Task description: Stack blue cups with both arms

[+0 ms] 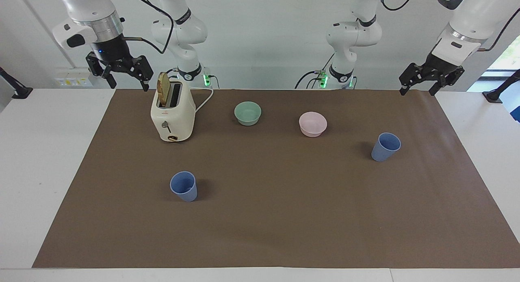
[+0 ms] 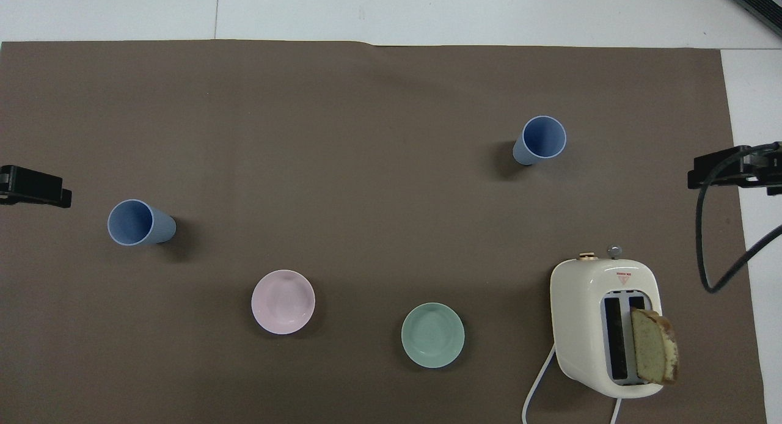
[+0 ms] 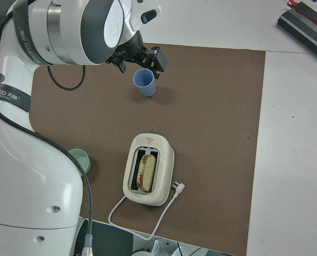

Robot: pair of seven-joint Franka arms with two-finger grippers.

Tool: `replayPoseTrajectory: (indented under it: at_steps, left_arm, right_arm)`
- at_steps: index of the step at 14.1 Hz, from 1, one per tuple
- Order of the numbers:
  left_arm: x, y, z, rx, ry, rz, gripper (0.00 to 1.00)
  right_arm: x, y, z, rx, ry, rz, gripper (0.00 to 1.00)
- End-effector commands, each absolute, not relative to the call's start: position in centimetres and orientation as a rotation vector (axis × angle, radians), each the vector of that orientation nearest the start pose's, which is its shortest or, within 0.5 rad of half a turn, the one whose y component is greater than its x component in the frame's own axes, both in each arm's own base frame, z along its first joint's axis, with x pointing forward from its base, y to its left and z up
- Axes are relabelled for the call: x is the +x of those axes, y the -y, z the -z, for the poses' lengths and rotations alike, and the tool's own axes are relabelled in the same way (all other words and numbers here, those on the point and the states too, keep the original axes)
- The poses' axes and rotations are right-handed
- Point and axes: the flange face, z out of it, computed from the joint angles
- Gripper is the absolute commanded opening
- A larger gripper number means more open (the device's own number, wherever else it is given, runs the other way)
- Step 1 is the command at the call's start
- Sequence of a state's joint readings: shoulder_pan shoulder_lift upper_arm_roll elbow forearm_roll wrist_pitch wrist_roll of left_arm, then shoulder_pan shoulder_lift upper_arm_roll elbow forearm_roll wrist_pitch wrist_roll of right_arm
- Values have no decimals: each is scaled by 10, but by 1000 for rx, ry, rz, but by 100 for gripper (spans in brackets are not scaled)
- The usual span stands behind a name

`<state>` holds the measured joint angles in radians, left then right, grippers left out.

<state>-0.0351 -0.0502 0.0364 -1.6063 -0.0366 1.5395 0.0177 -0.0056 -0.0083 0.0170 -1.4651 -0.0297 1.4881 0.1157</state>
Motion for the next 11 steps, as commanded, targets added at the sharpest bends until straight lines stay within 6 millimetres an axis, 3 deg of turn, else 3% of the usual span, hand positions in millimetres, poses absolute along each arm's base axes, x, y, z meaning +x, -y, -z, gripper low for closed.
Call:
replayPoseTrajectory:
  at_steps: [1,4,7,11]
  left_arm:
    - [536,-10,-600,-3194,37,-13,100]
    - [535,-37,-549,-3192,117,-43,100]
    - [535,-40,-515,-3192,133,-38,100]
    - [528,-58,-468,-3188,197,-27,100]
  right_arm:
    - [537,1,-672,-3166,-138,51,100]
    - [537,1,-672,-3166,-138,51,100]
    - [537,0,-672,-3165,-135,53,100]
    - [537,-2,-672,-3166,-140,63,100]
